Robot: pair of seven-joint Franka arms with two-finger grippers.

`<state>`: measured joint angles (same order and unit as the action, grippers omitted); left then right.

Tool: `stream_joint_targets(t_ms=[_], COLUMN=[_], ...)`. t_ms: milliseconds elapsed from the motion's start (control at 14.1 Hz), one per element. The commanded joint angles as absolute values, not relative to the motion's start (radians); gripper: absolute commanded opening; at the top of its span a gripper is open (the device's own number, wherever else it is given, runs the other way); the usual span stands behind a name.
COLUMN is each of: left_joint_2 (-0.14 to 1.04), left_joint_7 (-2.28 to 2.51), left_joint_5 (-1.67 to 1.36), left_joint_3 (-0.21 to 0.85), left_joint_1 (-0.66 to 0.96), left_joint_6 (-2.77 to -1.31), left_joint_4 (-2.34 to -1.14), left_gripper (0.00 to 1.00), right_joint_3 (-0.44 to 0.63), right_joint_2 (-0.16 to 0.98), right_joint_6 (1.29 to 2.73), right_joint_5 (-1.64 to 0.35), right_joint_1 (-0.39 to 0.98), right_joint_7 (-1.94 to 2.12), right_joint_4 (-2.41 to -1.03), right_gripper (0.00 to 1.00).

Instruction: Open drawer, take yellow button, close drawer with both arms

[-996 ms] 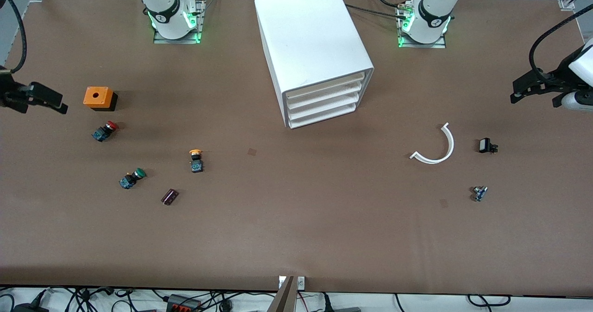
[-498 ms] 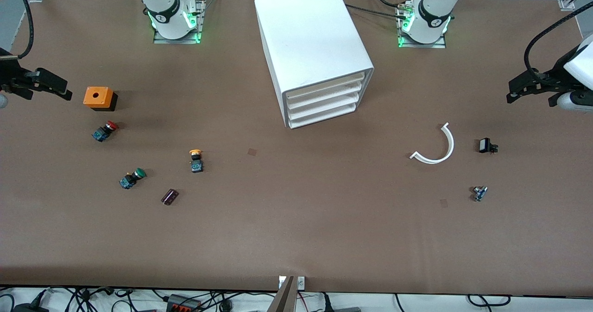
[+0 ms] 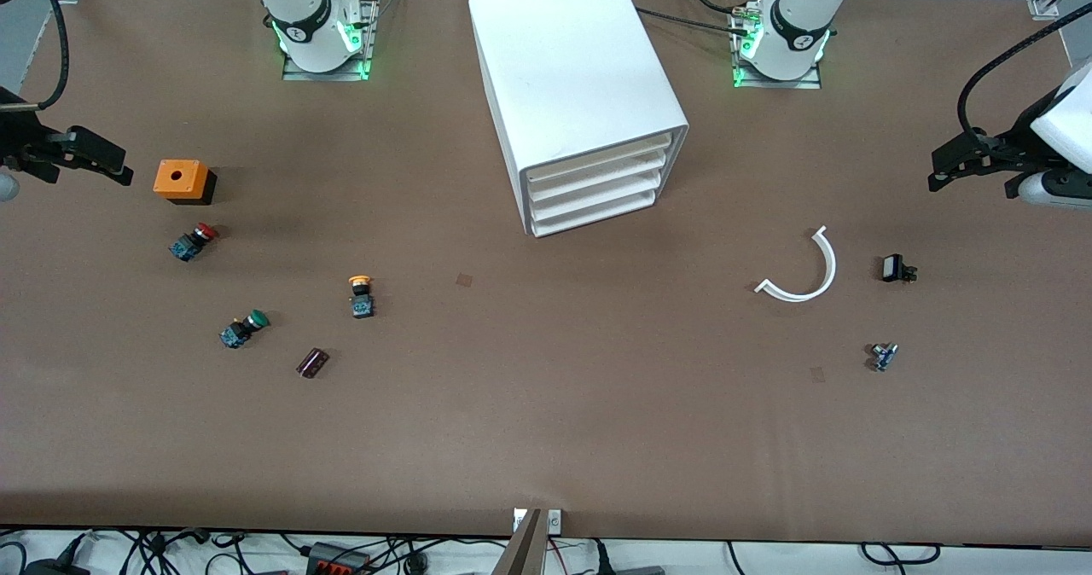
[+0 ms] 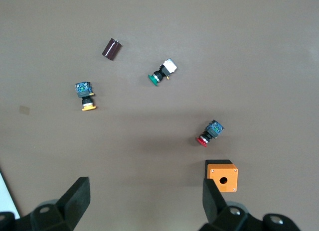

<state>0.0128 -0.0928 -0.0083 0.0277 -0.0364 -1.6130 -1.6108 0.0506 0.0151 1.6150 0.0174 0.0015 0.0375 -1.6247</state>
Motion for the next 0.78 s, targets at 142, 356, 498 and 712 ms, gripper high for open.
stream_joint_targets(t_ms=[142, 356, 498, 712], left_joint_2=[0.018, 0.018, 0.018, 0.018], left_joint_7=[-0.087, -0.087, -0.086, -0.087], left_joint_5=[-0.015, -0.014, -0.014, -0.012], left_joint_3=[0.029, 0.031, 0.031, 0.031], left_joint_1=[-0.031, -0.031, -0.029, -0.029], left_joint_6=[-1.605, -1.605, -1.606, -1.606], left_joint_4=[-1.594, -1.594, -1.594, -1.594], left_gripper=[1.0, 1.0, 1.0, 1.0], right_joint_3=[0.041, 0.041, 0.041, 0.041], right_joint_2=[-0.026, -0.026, -0.025, -0.02], right_joint_6=[1.634, 1.641, 1.641, 1.641], right_joint_5=[0.038, 0.037, 0.037, 0.037], right_joint_1=[-0.002, -0.003, -0.003, -0.002], right_joint_7=[0.012, 0.014, 0.017, 0.018], right_joint_4=[-1.658, -1.658, -1.657, -1.657], right_gripper=[1.0, 1.0, 1.0, 1.0])
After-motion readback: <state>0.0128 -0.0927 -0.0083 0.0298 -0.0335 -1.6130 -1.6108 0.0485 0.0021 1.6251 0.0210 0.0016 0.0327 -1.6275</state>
